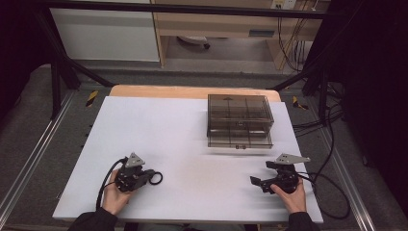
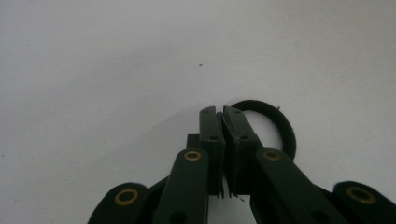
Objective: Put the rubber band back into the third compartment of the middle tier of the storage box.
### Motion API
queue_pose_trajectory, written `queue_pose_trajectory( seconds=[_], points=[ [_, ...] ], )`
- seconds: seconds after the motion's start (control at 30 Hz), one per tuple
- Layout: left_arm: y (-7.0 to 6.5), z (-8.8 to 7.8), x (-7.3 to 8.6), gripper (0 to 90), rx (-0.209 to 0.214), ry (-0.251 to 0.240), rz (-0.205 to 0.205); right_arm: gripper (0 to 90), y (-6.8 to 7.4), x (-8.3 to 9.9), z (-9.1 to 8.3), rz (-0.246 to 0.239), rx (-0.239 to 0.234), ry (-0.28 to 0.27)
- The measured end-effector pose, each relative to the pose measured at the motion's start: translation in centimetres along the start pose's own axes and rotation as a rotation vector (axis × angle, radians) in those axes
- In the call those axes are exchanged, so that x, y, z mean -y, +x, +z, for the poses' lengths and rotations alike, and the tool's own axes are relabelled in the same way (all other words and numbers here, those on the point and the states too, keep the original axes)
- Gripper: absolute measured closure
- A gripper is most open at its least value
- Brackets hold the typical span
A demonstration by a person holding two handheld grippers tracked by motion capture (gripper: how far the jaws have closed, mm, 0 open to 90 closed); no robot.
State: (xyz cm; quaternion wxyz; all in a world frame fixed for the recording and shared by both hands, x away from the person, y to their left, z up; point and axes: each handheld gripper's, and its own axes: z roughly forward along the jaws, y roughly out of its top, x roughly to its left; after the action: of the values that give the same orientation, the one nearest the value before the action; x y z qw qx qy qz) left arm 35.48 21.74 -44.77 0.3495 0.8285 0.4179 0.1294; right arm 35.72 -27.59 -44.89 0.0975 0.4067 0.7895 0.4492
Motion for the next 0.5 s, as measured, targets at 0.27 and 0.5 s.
queue_pose_trajectory(
  seconds=[0.27, 0.5],
  points=[
    [0.08, -0.34, -0.15, 87.5, -0.004, -0.015, -0.015, 0.7, 0.00, 0.00, -0.01, -0.001, -0.001, 0.001],
    [-0.10, -0.82, -0.52, 87.7, -0.001, -0.038, -0.023, 0.7, 0.00, 0.00, -0.01, 0.000, 0.001, 0.001]
  ],
)
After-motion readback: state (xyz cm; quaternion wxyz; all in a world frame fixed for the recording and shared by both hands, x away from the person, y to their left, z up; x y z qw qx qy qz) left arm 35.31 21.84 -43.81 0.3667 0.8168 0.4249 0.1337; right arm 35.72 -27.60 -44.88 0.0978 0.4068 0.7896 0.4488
